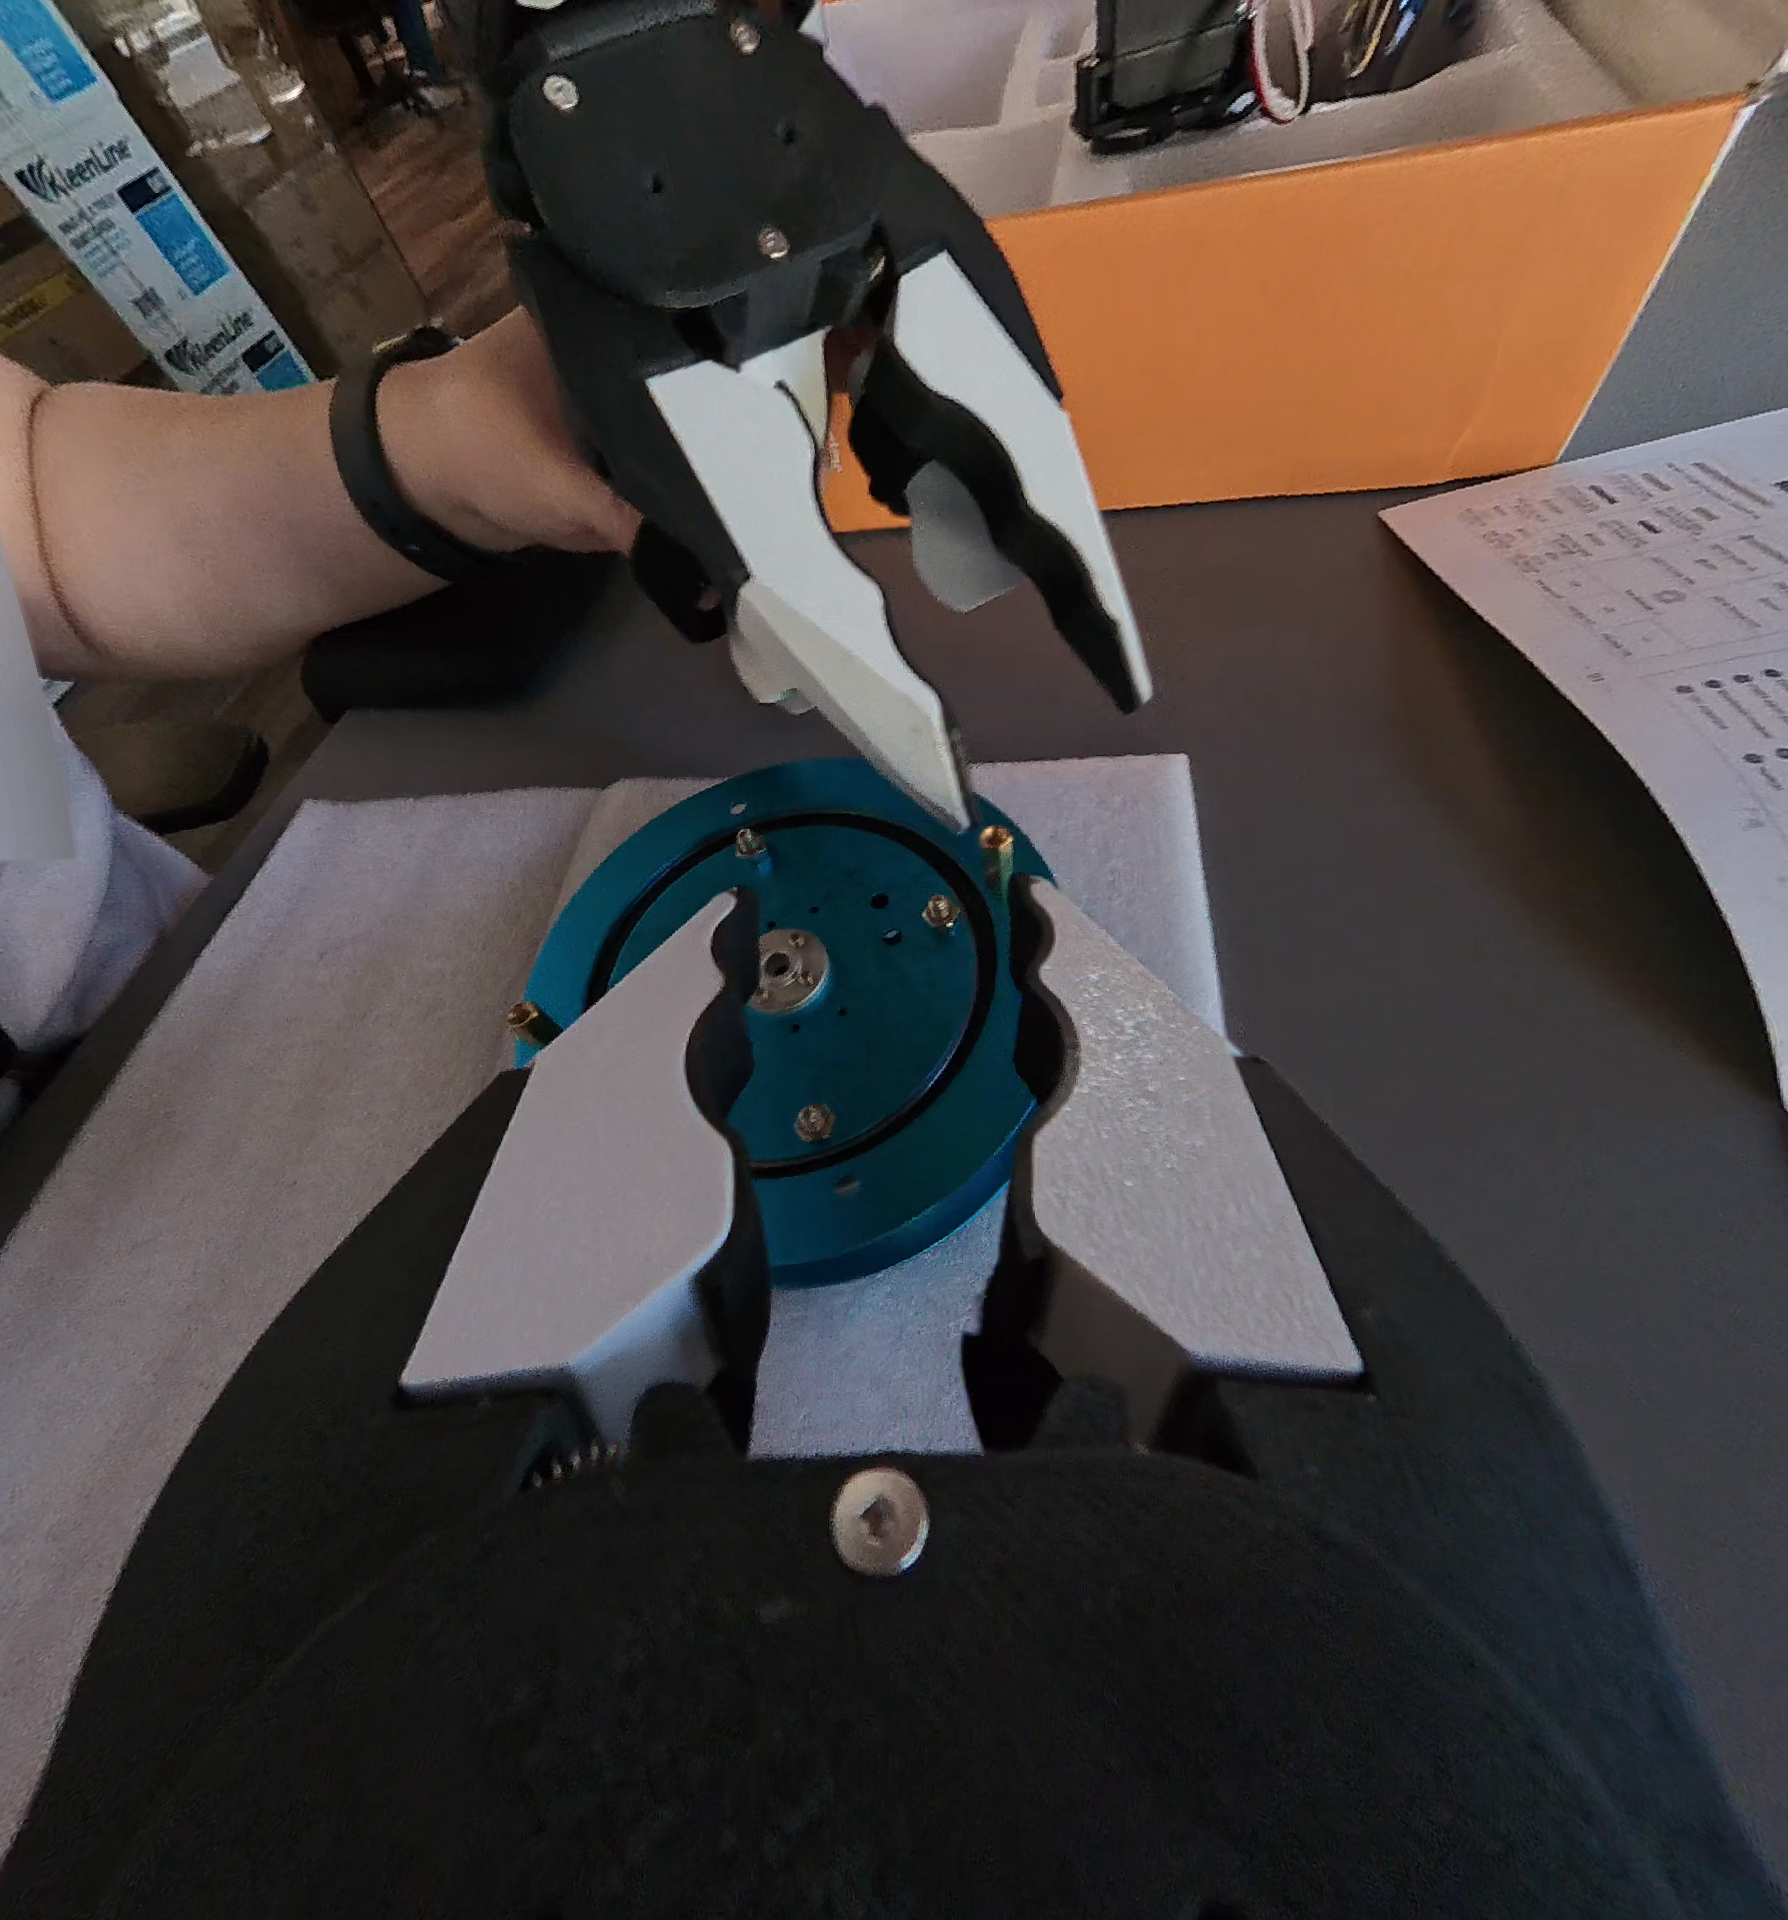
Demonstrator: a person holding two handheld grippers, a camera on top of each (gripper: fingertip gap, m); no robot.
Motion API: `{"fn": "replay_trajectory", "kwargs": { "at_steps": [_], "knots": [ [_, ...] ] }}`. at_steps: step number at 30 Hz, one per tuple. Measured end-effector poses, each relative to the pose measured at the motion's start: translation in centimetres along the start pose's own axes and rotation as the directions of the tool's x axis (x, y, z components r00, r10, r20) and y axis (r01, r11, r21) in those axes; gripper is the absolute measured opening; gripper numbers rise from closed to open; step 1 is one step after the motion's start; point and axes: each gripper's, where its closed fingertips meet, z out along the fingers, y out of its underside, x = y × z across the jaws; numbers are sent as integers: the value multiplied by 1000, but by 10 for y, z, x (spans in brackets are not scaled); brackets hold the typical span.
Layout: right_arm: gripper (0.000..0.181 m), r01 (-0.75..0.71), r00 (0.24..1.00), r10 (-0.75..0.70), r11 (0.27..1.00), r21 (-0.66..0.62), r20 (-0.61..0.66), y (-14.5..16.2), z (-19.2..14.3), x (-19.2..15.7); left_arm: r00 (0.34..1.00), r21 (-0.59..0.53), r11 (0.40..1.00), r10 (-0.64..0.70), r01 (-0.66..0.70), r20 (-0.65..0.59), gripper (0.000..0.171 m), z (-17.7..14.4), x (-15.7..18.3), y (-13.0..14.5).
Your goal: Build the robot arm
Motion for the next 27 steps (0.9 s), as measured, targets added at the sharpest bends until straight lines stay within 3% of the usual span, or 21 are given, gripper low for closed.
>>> {"fn": "replay_trajectory", "kwargs": {
  "at_steps": [5,10,11,15,19,27],
  "knots": [
    [58,19,1000,-19,1000,-10,15,-4,12,4,999,-11,999,34,-34,-16,51,7,6,-6],
    [51,19,999,-18,999,-40,33,3,7,-3,1000,-23,999,23,-23,18,48,5,-2,-1],
    [41,17,999,-16,999,-37,44,4,3,-6,999,-24,1000,18,-17,36,48,3,-6,2],
    [54,4,1000,-4,1000,5,3,-2,1,2,998,44,999,-13,16,-62,49,-2,10,-9],
    [59,24,1000,-23,999,-31,14,-1,12,3,999,-4,999,42,-42,-34,52,8,11,-8],
    [48,-2,1000,3,1000,-29,16,4,4,-4,999,-1,999,-32,32,-17,48,4,-1,0]
  ]
}}
